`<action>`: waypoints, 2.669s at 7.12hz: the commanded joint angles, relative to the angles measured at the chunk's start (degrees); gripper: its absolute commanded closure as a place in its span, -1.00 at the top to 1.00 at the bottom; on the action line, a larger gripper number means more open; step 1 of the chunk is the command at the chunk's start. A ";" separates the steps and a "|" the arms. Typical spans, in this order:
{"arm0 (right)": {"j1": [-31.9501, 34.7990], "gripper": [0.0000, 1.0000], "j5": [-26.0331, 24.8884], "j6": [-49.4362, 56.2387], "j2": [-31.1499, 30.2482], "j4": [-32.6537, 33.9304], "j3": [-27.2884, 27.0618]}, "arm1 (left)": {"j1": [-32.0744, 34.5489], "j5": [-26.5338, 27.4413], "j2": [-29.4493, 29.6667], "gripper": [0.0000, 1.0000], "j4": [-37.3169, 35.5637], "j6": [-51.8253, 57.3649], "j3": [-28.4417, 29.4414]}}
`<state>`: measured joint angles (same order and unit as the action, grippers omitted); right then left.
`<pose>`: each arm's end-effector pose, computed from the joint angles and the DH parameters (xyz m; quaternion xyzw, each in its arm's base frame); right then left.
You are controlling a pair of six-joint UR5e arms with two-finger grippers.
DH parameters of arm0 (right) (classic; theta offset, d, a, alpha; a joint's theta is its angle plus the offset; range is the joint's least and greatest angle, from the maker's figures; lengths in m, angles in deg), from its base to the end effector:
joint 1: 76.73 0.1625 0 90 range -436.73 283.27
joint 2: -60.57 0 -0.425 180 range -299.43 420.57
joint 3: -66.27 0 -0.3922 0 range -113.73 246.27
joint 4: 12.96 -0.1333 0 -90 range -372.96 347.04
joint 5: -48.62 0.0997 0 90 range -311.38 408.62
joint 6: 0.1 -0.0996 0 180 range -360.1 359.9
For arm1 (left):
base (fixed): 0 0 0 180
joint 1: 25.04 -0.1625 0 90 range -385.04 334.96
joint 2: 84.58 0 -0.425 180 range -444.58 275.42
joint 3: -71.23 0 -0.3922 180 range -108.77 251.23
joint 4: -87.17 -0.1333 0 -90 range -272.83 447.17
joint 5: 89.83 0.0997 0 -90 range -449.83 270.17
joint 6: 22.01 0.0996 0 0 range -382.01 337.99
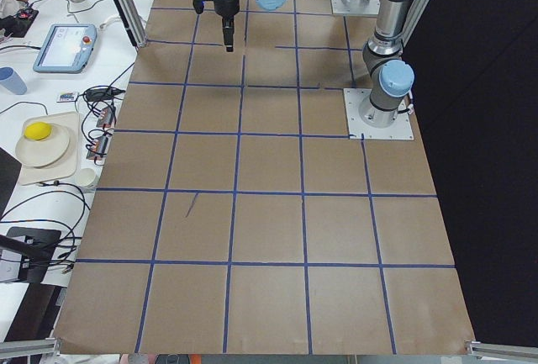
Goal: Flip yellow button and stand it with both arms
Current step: 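Carry the yellow button with the right gripper and lower it upright beside the green button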
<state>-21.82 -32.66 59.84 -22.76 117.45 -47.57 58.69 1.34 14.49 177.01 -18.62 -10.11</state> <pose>-0.1674 -0.4964 0.3057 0.2201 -0.9687 0.1140 0.0123 -0.0695 -0.5694 0.4794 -0.0251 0.9996 0.0030 0.0100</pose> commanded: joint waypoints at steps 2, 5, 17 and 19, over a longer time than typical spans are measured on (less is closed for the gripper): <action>-9.09 -0.86 4.61 8.26 5.52 9.32 -3.23 | 7.85 -1.18 -0.36 0.99 3.42 0.12 2.06; -11.66 -0.85 10.43 8.61 6.78 9.25 -4.89 | 7.42 -1.09 -1.42 0.99 3.42 0.13 2.76; -14.74 0.16 9.56 9.58 4.14 6.97 -8.33 | 3.47 -1.88 -3.01 0.99 4.56 0.13 0.91; -14.74 0.98 9.48 8.97 4.05 7.05 -8.07 | 3.47 -1.97 -3.01 0.99 4.56 0.13 0.91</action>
<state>-36.55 -23.12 69.14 -18.74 124.43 -55.83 62.15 -0.58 11.48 181.58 -18.50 -9.20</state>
